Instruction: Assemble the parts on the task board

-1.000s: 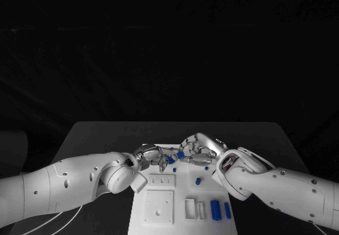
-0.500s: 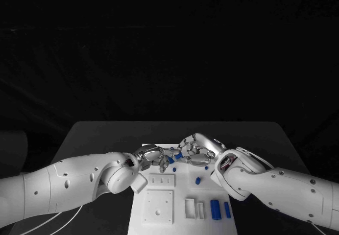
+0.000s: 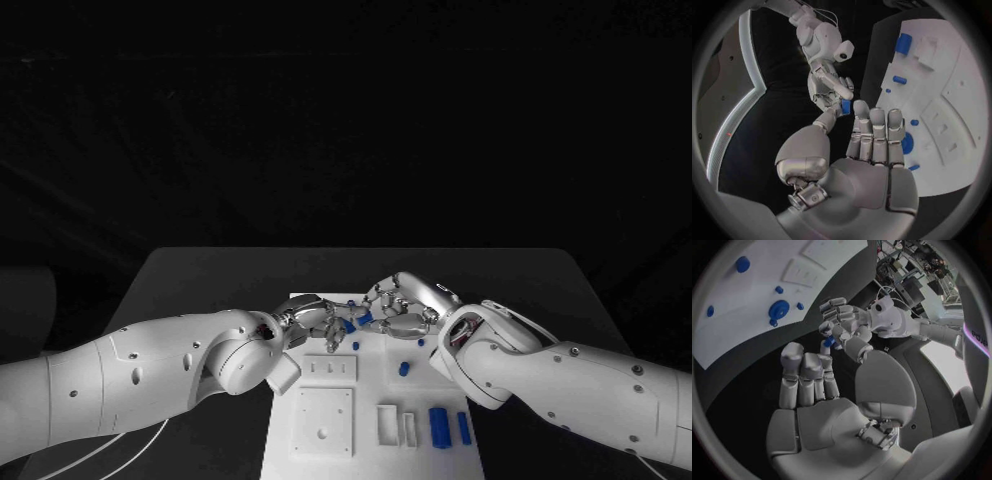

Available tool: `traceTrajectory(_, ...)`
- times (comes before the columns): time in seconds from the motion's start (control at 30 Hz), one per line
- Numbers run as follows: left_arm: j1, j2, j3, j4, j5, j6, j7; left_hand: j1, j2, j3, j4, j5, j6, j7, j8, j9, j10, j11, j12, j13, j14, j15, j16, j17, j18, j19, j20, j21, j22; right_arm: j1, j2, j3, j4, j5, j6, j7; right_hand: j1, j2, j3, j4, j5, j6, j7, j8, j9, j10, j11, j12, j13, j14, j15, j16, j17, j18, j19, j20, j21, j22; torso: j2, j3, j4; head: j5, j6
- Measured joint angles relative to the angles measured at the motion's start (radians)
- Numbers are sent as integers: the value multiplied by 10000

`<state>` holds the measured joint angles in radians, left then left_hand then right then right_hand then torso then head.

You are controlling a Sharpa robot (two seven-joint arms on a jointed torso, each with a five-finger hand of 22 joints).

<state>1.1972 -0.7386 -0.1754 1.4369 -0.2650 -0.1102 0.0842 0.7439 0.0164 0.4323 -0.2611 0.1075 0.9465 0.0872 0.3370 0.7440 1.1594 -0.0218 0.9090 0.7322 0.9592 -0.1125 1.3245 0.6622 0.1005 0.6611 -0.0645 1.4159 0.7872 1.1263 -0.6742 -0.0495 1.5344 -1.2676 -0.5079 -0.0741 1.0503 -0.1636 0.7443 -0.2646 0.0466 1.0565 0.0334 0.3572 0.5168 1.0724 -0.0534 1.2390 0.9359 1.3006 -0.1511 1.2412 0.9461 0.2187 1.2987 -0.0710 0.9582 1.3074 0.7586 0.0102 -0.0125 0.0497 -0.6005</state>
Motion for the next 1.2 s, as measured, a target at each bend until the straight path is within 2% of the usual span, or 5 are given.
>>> traceTrajectory(0.17, 0, -2, 3, 0, -3, 102, -19, 381, 87, 181, -204, 5, 0, -1, 0, 74, 0, 1, -30, -47, 0, 1, 0, -27, 1, 0, 0, 51, -10, -4, 19, -3, -31, 1, 19, -5, -8, -9, -2, -1, 0, 16, -14, 0, 0, 0, 0, 0, 0, -3, 3, 0, 0, -1, 0, 1, 0, 0, -1, 0, 0, -4, -2)
traceTrajectory(0.27, 0, 0, 4, 1, -8, 186, -21, 505, 55, 187, -210, 39, 0, -1, 0, 103, 0, 1, -58, -69, 0, 2, 0, -39, 1, 0, 0, 51, -12, -5, 41, -4, -47, 2, 46, -10, -8, -9, -2, -2, -1, 19, -15, 0, 0, 0, 0, 0, 0, -2, 4, 0, -1, 0, 14, 15, 0, 0, -1, 0, -1, -5, -6)
traceTrajectory(0.83, 4, 6, 8, -9, -48, 261, -26, 1038, 418, 245, -268, 77, 54, -59, -7, 164, 109, -34, -147, -137, 36, -31, 0, -49, 1, 1, 0, 51, -33, -10, 67, -11, -78, 71, 194, -26, 20, 16, -5, -5, -3, 27, -22, 0, 0, 37, -37, 0, 7, -2, 7, 0, -3, 0, 14, 16, 0, 0, -1, 7, -4, -7, -2)
traceTrajectory(1.07, 5, 4, 8, -10, -43, 248, 9, 1295, 675, 232, -256, 96, 431, -142, -27, 239, 202, -127, -147, -157, 40, -27, 43, -58, 0, 1, 1, 91, -43, -10, 64, -10, -88, 81, 249, -26, 20, 16, 50, -6, -12, 28, -22, 0, 0, 37, -37, 0, 7, -3, 8, 0, -3, 0, 14, 17, 0, -1, -1, 7, -4, -13, -6)
traceTrajectory(1.2, 5, 3, 10, -14, -36, 214, 59, 1420, 799, 170, -277, 390, 808, -270, 167, 250, 417, -236, -223, -208, 152, -70, 84, -58, 0, 1, 1, 168, -43, -10, 65, -8, -89, 83, 293, -26, 20, 15, 50, -5, 3, 28, -22, 0, -1, 37, -37, 0, 7, -3, 9, 0, -4, 0, 13, 17, 0, 7, -1, 7, -5, -14, -10)
